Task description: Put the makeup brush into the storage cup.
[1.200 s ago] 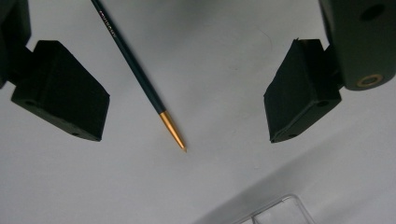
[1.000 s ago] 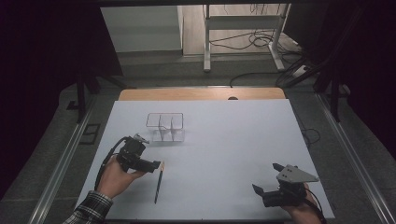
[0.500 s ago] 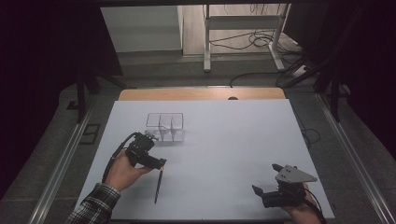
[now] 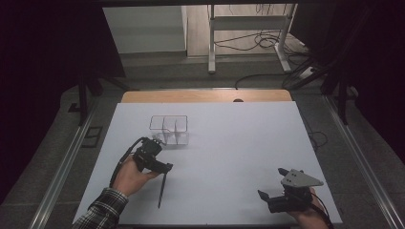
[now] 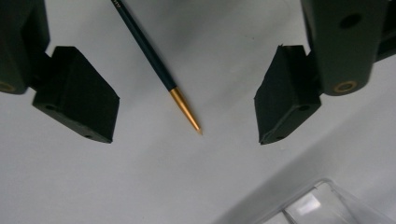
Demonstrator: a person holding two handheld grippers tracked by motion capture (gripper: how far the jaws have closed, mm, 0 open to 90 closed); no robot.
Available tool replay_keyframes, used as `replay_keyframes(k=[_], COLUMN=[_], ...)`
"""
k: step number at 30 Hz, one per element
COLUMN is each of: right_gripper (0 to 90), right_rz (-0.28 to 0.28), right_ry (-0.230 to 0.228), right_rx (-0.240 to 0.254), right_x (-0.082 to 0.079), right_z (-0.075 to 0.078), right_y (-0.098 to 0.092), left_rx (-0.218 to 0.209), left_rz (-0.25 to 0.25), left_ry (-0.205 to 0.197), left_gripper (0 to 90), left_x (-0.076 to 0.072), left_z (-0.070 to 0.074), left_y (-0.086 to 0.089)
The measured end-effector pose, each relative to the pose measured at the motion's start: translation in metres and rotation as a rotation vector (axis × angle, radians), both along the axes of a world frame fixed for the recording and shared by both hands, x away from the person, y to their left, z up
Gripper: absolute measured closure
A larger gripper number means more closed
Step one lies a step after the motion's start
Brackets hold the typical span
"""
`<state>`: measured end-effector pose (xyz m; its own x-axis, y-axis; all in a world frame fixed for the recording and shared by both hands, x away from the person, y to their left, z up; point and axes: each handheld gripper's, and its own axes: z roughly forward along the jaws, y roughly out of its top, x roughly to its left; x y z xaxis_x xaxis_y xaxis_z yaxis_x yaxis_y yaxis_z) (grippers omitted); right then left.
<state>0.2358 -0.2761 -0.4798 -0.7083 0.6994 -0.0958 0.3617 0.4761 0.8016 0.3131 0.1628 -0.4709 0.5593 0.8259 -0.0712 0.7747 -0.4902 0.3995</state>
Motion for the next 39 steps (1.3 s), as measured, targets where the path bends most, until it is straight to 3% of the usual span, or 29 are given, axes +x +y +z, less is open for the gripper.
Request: replay_keyframes(k=[9,24,38,39], right_gripper=[0.0,0.0,0.0,0.0], right_rz=[0.003,0.014,0.023,0.024], right_ry=[0.006,0.013,0.018,0.019], right_rx=[-0.003,-0.011,-0.024,-0.025], right_x=[0.000,0.000,0.000,-0.001], right_z=[0.000,-0.002,-0.002,-0.002], right_y=[0.001,0.002,0.003,0.003], left_rx=[0.012,0.028,0.039,0.040], left_rz=[-0.010,0.022,0.042,0.041], left_ry=[0.031,0.063,0.075,0.078], left_gripper=[32.4,48.5,64.2,69.8], left_x=[-0.003,-0.006,-0.006,-0.006], left_z=[-0.019,-0.039,-0.041,-0.041], left_y=[-0.005,-0.007,-0.003,-0.002])
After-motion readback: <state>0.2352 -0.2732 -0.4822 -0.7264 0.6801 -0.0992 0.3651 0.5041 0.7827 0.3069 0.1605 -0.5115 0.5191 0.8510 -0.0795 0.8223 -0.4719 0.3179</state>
